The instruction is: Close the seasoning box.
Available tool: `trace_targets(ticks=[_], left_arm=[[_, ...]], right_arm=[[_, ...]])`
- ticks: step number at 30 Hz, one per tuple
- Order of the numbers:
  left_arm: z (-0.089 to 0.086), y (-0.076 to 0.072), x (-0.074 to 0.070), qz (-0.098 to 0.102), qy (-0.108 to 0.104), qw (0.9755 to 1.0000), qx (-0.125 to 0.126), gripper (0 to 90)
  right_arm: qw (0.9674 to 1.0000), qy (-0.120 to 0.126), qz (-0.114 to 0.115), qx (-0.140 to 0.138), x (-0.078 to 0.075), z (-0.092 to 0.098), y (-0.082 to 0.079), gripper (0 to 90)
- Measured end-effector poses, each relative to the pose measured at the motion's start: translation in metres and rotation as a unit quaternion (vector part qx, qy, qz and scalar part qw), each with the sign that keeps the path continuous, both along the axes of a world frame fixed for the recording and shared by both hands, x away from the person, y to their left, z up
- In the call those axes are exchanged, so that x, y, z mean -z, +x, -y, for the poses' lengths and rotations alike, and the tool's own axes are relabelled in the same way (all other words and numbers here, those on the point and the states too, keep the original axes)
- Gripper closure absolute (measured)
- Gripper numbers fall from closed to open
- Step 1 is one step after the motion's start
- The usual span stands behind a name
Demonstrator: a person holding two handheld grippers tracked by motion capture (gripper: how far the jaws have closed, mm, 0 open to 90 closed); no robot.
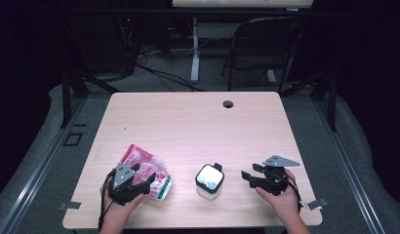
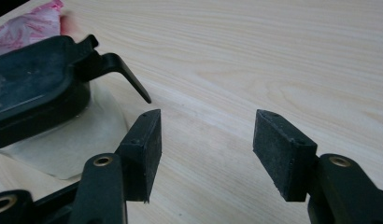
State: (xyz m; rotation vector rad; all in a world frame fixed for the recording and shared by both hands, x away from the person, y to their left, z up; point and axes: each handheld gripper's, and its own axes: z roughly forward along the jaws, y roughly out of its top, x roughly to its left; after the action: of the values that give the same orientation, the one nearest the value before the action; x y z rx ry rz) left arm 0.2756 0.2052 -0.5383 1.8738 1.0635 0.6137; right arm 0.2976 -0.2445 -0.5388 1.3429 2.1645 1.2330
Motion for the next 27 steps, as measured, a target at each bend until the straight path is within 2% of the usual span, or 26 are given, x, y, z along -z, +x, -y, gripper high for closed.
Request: trace_targets(ticks=[3,11,19,27], left_arm=[[-0.001,0.0,0.0,-0.002,0.001,1.0,-0.001,31.4],[0.001,0.001,0.002,-0.004,0.001,1.0,-0.002,31.5],[0.0,0.002,0.004,-0.007,0.005,1.0,-0.003,31.6],[0.001,0.004,0.005,-0.01,0.008,0.9999,-0.004,31.6]], right_arm=[[1.0,0.002,-0.004,0.004,0.003,0.002,0.001,42.1],[0.9995,-0.016,-0.023,0.011,0.016,0.003,0.006,42.1],[0.9992,-0.005,-0.036,0.017,0.023,0.002,0.01,42.3],[0.9991,-0.011,-0.04,0.011,0.025,0.0,0.01,42.2]])
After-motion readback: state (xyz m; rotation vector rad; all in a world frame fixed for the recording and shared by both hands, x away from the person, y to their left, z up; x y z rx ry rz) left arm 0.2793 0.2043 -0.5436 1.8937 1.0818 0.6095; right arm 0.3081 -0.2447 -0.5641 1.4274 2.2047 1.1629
